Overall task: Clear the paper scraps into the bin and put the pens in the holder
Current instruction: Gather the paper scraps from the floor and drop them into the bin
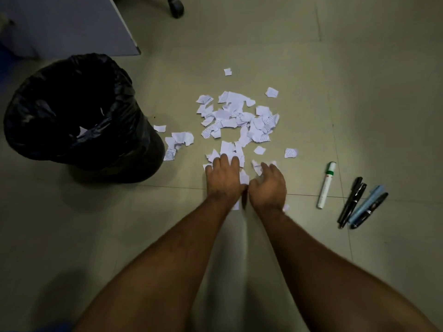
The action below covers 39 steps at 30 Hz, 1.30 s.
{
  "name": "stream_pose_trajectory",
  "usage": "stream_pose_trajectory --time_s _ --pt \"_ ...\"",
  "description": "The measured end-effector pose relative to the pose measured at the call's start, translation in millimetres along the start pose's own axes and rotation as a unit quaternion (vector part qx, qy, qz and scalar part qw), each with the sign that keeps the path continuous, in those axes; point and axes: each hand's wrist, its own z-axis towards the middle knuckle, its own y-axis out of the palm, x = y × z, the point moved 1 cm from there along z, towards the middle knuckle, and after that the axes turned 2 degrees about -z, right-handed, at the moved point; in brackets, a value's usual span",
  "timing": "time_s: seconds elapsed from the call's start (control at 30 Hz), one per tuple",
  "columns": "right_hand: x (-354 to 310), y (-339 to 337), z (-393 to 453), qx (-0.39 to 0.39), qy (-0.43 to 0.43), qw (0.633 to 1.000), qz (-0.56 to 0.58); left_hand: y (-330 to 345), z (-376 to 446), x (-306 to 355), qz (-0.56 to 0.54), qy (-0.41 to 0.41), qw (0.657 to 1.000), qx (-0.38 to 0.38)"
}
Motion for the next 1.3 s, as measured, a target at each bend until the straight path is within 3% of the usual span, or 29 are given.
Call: stream_pose_trajectory --time_s 0.1,0.17,0.2,0.3,0.4,0.5,0.57,0.67,0.77,0.83,0.9,1.0,1.07,1.17,1.3 --pt "-7 0 20 -0.020 -0.029 0.999 0.020 0 21 -11 -0.101 -0.011 0.995 -0.015" --pt "-8 2 38 -0.052 -0.066 0.995 -0.051 0 39 -24 -0.225 -0.024 0.972 -0.069" --pt "-8 4 49 -0.081 -0.083 0.989 -0.093 1 51 -30 -0.237 -0.015 0.967 -0.093" --pt "-17 6 87 -0.129 -0.121 0.970 -0.167 -4 79 -40 -0.099 0.029 0.979 -0.177" --pt "-30 11 116 -0.166 -0.150 0.958 -0.179 -3 97 -42 -0.070 0.037 0.960 -0.269" --pt "-26 16 114 -0.208 -0.186 0.938 -0.205 -4 91 -33 -0.042 0.058 0.950 -0.303" --pt "-17 16 95 -0.195 -0.210 0.938 -0.195 -1 80 -33 -0.028 0.080 0.952 -0.294" --pt "0 16 67 -0.133 -0.272 0.947 -0.109 9 58 -39 -0.045 0.123 0.968 -0.215" --pt "6 10 56 -0.043 -0.271 0.958 -0.083 8 39 -41 -0.042 0.107 0.982 -0.147" --pt "4 5 62 -0.013 -0.269 0.955 -0.121 4 37 -38 -0.028 0.079 0.985 -0.149" --pt "-7 4 76 -0.058 -0.262 0.952 -0.148 6 42 -36 -0.042 0.037 0.978 -0.203" --pt "-22 11 94 -0.209 -0.228 0.928 -0.208 12 46 -29 -0.030 0.011 0.964 -0.266" --pt "-22 15 88 -0.241 -0.256 0.908 -0.227 18 43 -29 -0.036 0.020 0.969 -0.242" --pt "-12 10 66 -0.243 -0.281 0.908 -0.192 15 35 -36 -0.064 0.059 0.983 -0.160" --pt "-12 5 42 -0.286 -0.292 0.887 -0.215 0 22 -41 -0.111 0.069 0.984 -0.125"
